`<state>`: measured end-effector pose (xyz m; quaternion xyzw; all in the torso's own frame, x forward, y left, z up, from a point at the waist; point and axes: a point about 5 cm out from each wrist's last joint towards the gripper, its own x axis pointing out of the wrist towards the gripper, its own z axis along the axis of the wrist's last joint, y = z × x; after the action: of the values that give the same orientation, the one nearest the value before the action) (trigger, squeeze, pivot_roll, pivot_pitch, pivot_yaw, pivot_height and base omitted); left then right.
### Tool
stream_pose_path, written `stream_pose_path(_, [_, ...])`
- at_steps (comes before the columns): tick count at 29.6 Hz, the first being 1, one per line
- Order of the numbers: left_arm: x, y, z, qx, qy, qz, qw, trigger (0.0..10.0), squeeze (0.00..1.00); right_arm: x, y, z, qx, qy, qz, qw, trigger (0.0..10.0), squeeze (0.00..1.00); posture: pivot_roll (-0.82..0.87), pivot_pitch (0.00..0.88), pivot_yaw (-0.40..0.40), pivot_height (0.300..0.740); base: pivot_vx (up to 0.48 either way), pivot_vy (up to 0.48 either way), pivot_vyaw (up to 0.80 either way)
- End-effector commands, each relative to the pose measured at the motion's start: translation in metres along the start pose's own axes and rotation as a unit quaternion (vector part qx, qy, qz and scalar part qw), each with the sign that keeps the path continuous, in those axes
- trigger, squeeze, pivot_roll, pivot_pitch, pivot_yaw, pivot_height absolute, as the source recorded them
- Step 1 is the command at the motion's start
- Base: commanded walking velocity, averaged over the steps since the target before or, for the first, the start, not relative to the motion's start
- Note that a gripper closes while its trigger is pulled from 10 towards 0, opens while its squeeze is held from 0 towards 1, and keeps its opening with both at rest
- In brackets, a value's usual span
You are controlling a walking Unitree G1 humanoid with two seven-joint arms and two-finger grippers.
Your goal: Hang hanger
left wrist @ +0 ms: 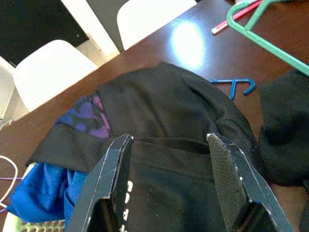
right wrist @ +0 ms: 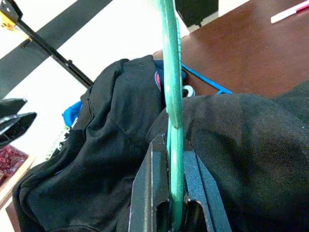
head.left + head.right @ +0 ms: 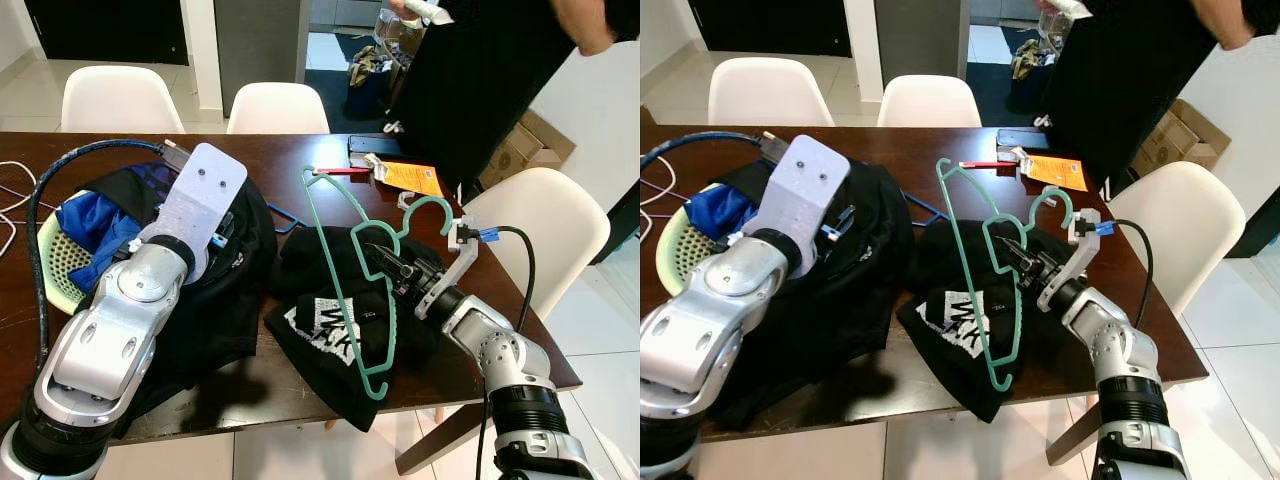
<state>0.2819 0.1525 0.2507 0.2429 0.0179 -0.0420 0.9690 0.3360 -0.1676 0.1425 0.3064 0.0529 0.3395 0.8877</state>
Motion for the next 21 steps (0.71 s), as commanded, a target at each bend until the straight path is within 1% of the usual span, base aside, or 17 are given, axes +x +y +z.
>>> stream_pose_path(1, [0.000,-0.006,-0.009,-0.004,0.024,-0.014,1.000,10.0,0.00,-0.003,-0.002,-0.001,0.005,0.004,-0.006,1.000,10.0,0.00,0.11,0.090,-0.086,0.740,0.000,0.000,0.00])
stream_pose_path(2, [0.000,-0.013,-0.019,-0.029,0.041,-0.021,0.999,10.0,0.00,-0.003,-0.002,-0.001,0.004,0.005,-0.006,1.000,10.0,0.00,0.11,0.089,-0.085,0.740,0.000,0.000,0.00])
stream_pose_path(3, [0.000,-0.013,-0.019,-0.029,0.041,-0.021,0.999,10.0,0.00,-0.003,-0.002,-0.001,0.004,0.005,-0.006,1.000,10.0,0.00,0.11,0.089,-0.085,0.740,0.000,0.000,0.00])
stream_pose_path(4, [0.001,-0.019,-0.029,-0.061,0.058,-0.030,0.996,10.0,0.00,-0.003,-0.002,-0.001,0.004,0.006,-0.006,1.000,10.0,0.00,0.11,0.090,-0.085,0.740,0.000,0.000,0.00])
stream_pose_path(5, [0.002,-0.024,-0.036,-0.081,0.068,-0.036,0.994,10.0,0.00,-0.003,-0.002,-0.001,0.003,0.006,-0.006,1.000,10.0,0.00,0.11,0.089,-0.085,0.740,0.000,0.000,0.00])
stream_pose_path(6, [0.003,-0.027,-0.039,-0.088,0.073,-0.045,0.992,10.0,0.00,-0.003,-0.002,-0.001,0.003,0.006,-0.006,1.000,10.0,0.00,0.11,0.088,-0.086,0.740,0.000,0.000,0.00])
stream_pose_path(7, [0.003,-0.027,-0.039,-0.088,0.073,-0.045,0.992,10.0,0.00,-0.003,-0.002,-0.001,0.003,0.006,-0.006,1.000,10.0,0.00,0.11,0.088,-0.086,0.740,0.000,0.000,0.00])
stream_pose_path(8, [0.003,-0.031,-0.041,-0.079,0.077,-0.058,0.992,10.0,0.00,-0.003,-0.002,-0.001,0.002,0.008,-0.007,1.000,10.0,0.00,0.11,0.086,-0.085,0.740,0.000,0.000,0.00])
stream_pose_path(10, [0.003,-0.031,-0.041,-0.079,0.077,-0.058,0.992,10.0,0.00,-0.003,-0.002,-0.001,0.002,0.008,-0.007,1.000,10.0,0.00,0.11,0.086,-0.085,0.740,0.000,0.000,0.00])
stream_pose_path(12, [0.003,-0.036,-0.041,-0.059,0.083,-0.080,0.992,10.0,0.00,-0.004,-0.002,-0.002,0.001,0.009,-0.007,1.000,10.0,0.00,0.11,0.082,-0.085,0.740,0.000,0.000,0.00])
stream_pose_path(13, [0.003,-0.037,-0.043,-0.046,0.086,-0.080,0.992,10.0,0.00,-0.004,-0.002,-0.002,0.001,0.009,-0.008,1.000,10.0,0.00,0.10,0.081,-0.084,0.740,0.000,0.000,0.00])
stream_pose_path(14, [0.003,-0.037,-0.043,-0.046,0.086,-0.080,0.992,10.0,0.00,-0.004,-0.002,-0.002,0.001,0.009,-0.008,1.000,10.0,0.00,0.10,0.081,-0.084,0.740,0.000,0.000,0.00])
stream_pose_path(18, [0.002,-0.034,-0.045,-0.037,0.087,-0.064,0.994,10.0,0.00,-0.005,-0.003,-0.002,0.000,0.009,-0.008,1.000,10.0,0.00,0.11,0.081,-0.085,0.740,0.000,0.000,0.00])
stream_pose_path(20, [0.004,-0.027,-0.043,-0.036,0.077,-0.034,0.996,10.0,0.00,-0.005,-0.003,-0.002,0.000,0.010,-0.008,1.000,10.0,0.00,0.11,0.079,-0.087,0.740,0.000,0.000,0.00])
stream_pose_path(21, [0.004,-0.027,-0.043,-0.036,0.077,-0.034,0.996,10.0,0.00,-0.005,-0.003,-0.002,0.000,0.010,-0.008,1.000,10.0,0.00,0.11,0.079,-0.087,0.740,0.000,0.000,0.00])
